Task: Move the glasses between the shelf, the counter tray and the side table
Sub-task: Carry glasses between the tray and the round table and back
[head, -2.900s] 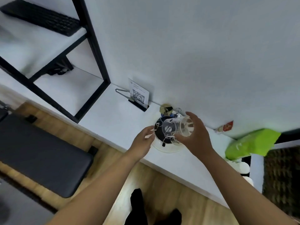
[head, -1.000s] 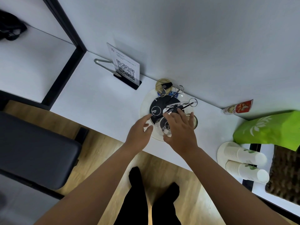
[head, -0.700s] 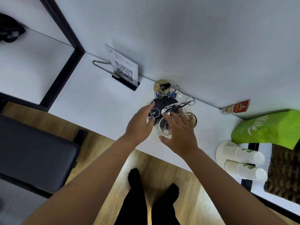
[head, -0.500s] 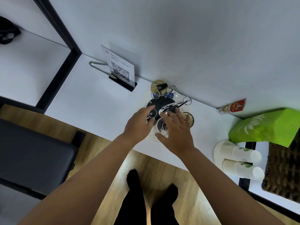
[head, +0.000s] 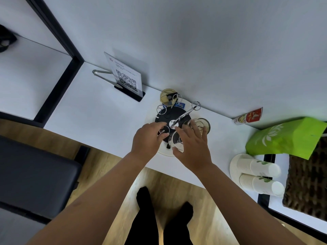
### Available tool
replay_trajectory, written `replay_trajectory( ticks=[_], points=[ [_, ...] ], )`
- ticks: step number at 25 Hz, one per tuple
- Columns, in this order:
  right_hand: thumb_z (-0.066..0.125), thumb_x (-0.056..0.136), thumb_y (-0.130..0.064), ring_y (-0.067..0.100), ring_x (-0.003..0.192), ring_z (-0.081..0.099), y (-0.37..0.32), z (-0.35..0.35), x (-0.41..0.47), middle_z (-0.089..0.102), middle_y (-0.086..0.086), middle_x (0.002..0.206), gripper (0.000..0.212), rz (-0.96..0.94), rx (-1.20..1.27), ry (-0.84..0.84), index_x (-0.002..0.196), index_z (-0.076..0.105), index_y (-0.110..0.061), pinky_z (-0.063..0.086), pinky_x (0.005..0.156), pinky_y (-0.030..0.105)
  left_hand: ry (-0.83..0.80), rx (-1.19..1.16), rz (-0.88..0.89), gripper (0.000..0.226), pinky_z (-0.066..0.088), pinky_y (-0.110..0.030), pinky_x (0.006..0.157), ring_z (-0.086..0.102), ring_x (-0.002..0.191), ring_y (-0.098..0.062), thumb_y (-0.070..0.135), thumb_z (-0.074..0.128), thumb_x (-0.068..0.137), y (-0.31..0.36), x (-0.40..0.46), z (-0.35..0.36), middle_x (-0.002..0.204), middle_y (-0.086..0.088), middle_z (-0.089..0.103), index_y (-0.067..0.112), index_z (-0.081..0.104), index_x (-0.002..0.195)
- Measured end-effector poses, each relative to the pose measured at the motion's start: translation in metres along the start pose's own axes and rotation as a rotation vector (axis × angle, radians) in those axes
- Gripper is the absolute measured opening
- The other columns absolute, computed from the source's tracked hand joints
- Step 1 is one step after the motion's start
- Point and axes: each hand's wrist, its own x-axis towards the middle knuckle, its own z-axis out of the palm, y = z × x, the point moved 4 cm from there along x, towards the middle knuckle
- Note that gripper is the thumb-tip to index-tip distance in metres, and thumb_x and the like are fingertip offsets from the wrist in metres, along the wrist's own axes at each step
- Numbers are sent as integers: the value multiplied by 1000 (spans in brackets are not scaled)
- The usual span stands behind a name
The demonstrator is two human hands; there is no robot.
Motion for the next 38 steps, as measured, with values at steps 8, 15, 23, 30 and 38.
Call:
replay_trajectory(
  ticks=[8,15,23,30,38],
  points=[
    [71,84,-57,33,160,12,15,-1,-1,40,8,164,84,-60,11,-20,156,43,-26,5,125,63,14,-46,-25,44,55,-37,93,66,115,-18,44,64,100,2,-10,9,127,3,72,27,61,141],
    [73,84,-56,32,160,15,29,-1,-10,42,6,164,81,-51,29,16,154,46,-24,11,125,67,4,-62,-25,45,53,-32,91,65,112,-15,45,64,99,-1,-11,14,122,6,73,27,61,140],
    [77,83,-54,27,161,10,39,1,-21,35,4,167,84,-49,68,37,154,45,-24,12,125,65,-13,-97,-36,49,52,-32,94,64,116,-13,46,66,98,-2,-15,20,127,8,71,29,59,143],
    [81,82,-47,28,161,12,40,0,-24,34,6,168,83,-33,65,59,154,47,-25,13,125,64,-64,-171,-48,52,55,-37,95,63,112,-10,41,70,95,0,-21,22,124,12,70,32,56,145],
    [78,84,-50,26,161,8,50,-13,-40,27,3,171,80,32,124,65,154,44,-29,11,126,62,-185,-221,-66,69,49,-35,104,59,122,-5,42,71,95,-5,-36,18,136,15,65,35,40,155]
  ],
)
